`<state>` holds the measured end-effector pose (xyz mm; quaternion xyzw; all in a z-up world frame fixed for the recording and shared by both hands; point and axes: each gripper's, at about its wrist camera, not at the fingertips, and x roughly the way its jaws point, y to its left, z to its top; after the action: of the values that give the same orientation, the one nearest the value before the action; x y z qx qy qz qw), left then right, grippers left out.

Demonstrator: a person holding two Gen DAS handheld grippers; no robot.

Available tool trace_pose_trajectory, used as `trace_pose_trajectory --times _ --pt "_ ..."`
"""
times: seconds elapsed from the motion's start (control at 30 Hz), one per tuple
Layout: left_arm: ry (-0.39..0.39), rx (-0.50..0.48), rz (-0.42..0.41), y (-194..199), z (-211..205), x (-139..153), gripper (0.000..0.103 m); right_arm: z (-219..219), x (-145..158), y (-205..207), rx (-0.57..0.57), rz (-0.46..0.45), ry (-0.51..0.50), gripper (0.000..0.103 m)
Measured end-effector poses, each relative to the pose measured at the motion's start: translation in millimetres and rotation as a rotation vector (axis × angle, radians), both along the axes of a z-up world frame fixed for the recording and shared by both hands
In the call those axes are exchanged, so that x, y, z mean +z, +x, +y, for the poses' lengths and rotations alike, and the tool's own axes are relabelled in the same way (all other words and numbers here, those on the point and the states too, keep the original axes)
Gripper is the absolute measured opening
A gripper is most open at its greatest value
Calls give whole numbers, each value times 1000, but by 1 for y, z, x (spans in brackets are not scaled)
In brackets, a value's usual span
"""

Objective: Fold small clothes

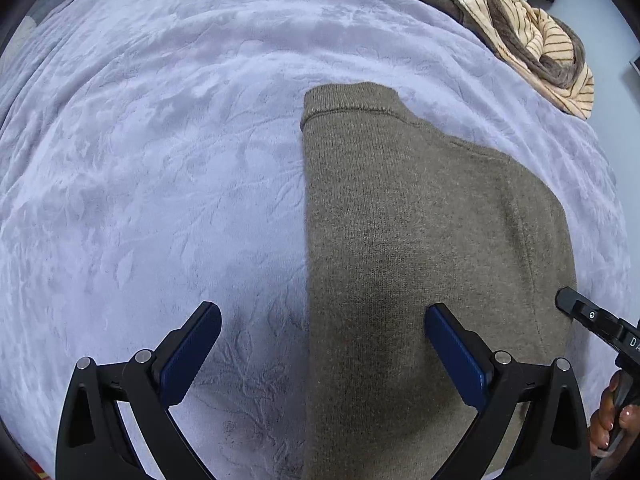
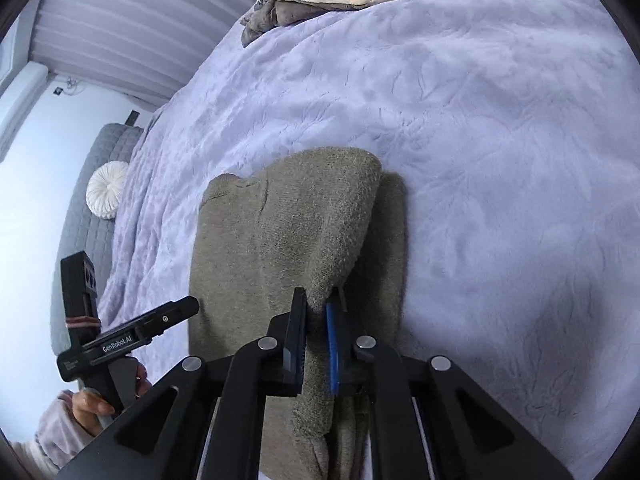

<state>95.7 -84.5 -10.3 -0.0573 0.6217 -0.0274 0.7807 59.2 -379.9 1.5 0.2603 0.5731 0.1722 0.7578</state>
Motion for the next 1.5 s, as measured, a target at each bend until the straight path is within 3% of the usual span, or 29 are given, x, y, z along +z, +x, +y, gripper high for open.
trace_pose_trajectory --times 0.07,0.17,0.4,0.43,0.47,0.53,0.7,1.03,1.37,1.5 --pt "-19 1 27 0 -4 -9 103 -7 -15 2 -12 42 -43 9" --pt "-24 -9 36 1 -10 -13 103 -20 -34 -2 -65 97 11 9" --pt "-15 -31 51 9 -15 -18 103 -28 -22 -12 -62 91 31 16" --pt "-11 -35 55 10 -15 -19 103 -30 -20 -14 -67 87 20 26" --pt "-4 -43 55 11 -17 -18 103 -33 -17 -17 -74 81 16 47" --pt "14 -62 48 13 -21 -18 103 -36 -14 -20 -83 71 52 65" --pt "44 -91 32 15 -27 -16 103 -36 -15 -22 -69 76 70 65" --pt "5 -82 59 15 -18 -26 103 -29 -28 -18 -51 122 105 66" --pt "-232 -116 146 4 18 -46 103 -28 -39 -10 1 158 157 67" --pt "-274 -158 183 4 14 -55 103 -21 -44 -4 48 173 166 68"
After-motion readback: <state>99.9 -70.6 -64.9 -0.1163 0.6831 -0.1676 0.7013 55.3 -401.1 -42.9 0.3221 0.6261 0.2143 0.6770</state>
